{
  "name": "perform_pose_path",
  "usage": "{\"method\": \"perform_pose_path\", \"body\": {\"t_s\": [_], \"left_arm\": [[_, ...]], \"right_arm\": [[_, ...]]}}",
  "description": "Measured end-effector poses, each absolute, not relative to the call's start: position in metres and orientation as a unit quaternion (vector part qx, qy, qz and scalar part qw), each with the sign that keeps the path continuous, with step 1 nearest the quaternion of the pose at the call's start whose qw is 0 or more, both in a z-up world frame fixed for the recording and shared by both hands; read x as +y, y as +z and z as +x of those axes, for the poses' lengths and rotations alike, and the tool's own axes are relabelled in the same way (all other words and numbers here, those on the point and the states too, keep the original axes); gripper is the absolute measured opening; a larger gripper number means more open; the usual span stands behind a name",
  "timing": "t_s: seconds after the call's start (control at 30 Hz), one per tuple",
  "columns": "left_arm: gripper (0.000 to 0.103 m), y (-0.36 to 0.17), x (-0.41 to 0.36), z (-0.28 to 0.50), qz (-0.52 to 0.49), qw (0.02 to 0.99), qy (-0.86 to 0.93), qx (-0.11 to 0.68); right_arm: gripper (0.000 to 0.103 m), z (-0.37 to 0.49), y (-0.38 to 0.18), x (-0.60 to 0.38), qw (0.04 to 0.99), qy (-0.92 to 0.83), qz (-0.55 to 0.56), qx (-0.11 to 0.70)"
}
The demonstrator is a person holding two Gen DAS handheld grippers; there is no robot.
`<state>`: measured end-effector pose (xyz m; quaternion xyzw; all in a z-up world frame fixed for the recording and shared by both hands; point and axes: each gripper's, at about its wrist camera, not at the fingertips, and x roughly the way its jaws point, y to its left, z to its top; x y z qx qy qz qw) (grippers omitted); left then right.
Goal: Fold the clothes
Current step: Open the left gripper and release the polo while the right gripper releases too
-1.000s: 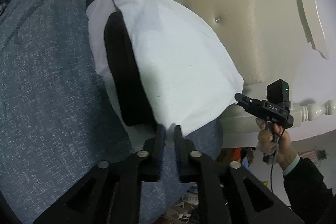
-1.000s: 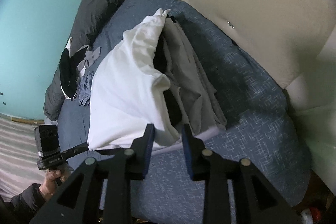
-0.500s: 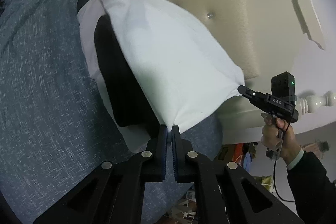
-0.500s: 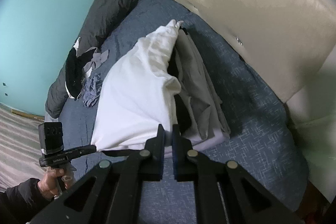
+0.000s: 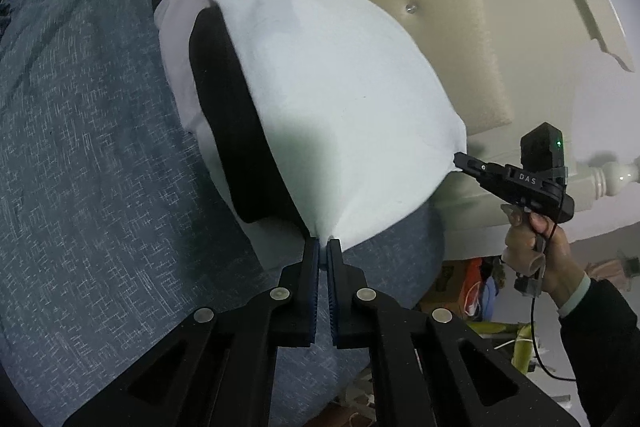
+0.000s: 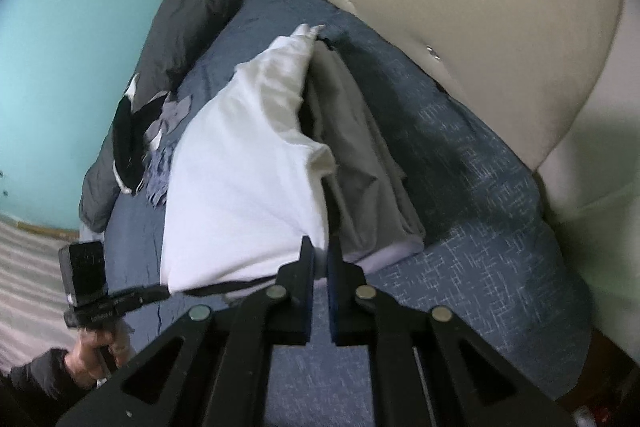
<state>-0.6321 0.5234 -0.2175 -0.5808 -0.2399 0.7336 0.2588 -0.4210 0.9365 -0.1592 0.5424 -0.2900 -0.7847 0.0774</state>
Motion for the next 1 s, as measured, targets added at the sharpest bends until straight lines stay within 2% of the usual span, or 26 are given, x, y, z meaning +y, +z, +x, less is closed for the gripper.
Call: {"method": "perform_pose_path", "body": {"t_s": [0.2,0.23,0.27,0.33,0.63,0.87,1.0], "left_arm": [[0.006,-0.218,0.511,-0.635,-0.574,0.241,0.738,-0.259],[0.011,-0.219,0.509,-0.636,-0.573,0.238,0.739,-0.263],[0.023,-0.219,0.507,-0.636,-0.572,0.235,0.74,-0.266],[0.035,-0.214,0.498,-0.639,-0.562,0.224,0.748,-0.274],[0.036,-0.198,0.5,-0.665,-0.535,0.207,0.782,-0.244],[0.039,-0.208,0.525,-0.668,-0.548,0.202,0.784,-0.21],[0.04,-0.22,0.524,-0.669,-0.557,0.201,0.779,-0.206]], "right_arm": [[0.013,-0.419,-0.157,0.937,0.066,-0.785,0.546,-0.286],[0.017,-0.418,-0.155,0.938,0.063,-0.786,0.546,-0.284],[0.018,-0.417,-0.152,0.941,0.058,-0.788,0.545,-0.28],[0.019,-0.414,-0.142,0.948,0.044,-0.795,0.541,-0.272],[0.019,-0.454,-0.096,0.935,0.046,-0.839,0.487,-0.238],[0.019,-0.51,-0.114,0.898,0.079,-0.831,0.511,-0.203],[0.019,-0.526,-0.136,0.888,0.065,-0.811,0.559,-0.158]]}}
